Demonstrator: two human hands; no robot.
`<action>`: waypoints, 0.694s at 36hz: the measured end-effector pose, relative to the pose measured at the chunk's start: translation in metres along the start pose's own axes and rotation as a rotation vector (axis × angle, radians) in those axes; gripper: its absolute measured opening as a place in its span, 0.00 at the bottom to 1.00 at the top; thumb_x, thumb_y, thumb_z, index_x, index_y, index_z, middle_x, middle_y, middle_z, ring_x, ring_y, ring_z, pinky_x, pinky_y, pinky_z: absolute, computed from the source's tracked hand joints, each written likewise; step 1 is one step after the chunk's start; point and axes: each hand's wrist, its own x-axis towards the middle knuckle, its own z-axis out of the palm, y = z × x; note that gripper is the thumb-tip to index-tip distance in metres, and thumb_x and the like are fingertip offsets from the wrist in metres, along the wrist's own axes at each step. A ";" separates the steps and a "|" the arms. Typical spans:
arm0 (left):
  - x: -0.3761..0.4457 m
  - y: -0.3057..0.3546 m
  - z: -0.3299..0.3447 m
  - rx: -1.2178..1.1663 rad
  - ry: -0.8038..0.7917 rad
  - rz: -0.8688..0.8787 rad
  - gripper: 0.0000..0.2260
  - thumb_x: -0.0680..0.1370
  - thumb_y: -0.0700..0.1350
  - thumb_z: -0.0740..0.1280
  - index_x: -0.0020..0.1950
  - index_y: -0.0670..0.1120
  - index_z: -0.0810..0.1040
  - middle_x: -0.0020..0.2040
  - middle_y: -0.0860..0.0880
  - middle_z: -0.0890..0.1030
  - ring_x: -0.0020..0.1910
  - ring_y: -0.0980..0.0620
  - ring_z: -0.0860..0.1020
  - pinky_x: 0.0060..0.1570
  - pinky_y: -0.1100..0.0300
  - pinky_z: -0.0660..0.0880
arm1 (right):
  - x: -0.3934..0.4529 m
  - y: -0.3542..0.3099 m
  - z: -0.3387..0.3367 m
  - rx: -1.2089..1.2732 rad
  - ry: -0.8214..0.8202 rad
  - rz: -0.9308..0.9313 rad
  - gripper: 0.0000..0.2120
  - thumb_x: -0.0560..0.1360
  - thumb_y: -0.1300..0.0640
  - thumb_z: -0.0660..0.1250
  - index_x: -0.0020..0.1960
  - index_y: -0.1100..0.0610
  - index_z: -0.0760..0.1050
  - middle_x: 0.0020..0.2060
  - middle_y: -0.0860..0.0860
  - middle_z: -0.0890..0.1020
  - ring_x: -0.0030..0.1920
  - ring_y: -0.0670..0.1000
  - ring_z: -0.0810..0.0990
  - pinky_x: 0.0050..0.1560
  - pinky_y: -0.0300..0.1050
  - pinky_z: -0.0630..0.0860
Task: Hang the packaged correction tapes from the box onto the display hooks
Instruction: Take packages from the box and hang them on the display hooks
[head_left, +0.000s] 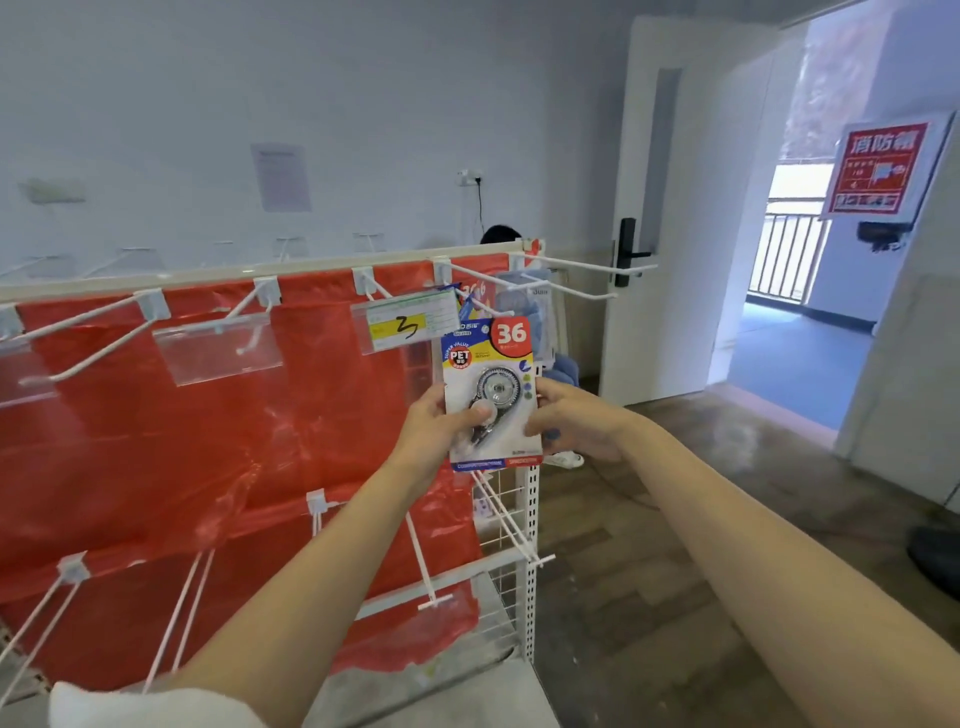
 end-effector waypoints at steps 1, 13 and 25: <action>-0.001 0.000 0.002 0.001 -0.022 0.006 0.15 0.72 0.34 0.70 0.57 0.44 0.76 0.51 0.46 0.83 0.47 0.47 0.82 0.39 0.58 0.78 | -0.002 0.000 -0.001 0.010 -0.001 -0.013 0.19 0.75 0.69 0.64 0.61 0.51 0.71 0.53 0.51 0.81 0.54 0.51 0.80 0.56 0.53 0.77; -0.002 0.002 0.011 0.084 -0.110 0.102 0.13 0.72 0.36 0.72 0.53 0.49 0.78 0.47 0.52 0.84 0.46 0.56 0.82 0.41 0.62 0.78 | -0.008 0.010 0.003 0.083 0.145 -0.153 0.19 0.74 0.59 0.70 0.63 0.50 0.71 0.56 0.51 0.82 0.55 0.52 0.82 0.58 0.56 0.78; 0.001 -0.001 0.009 0.116 -0.100 0.125 0.11 0.72 0.37 0.73 0.51 0.49 0.78 0.49 0.49 0.83 0.51 0.50 0.81 0.48 0.59 0.78 | -0.013 0.018 0.005 0.101 0.188 -0.189 0.20 0.75 0.59 0.69 0.64 0.48 0.70 0.55 0.48 0.82 0.54 0.50 0.83 0.57 0.54 0.79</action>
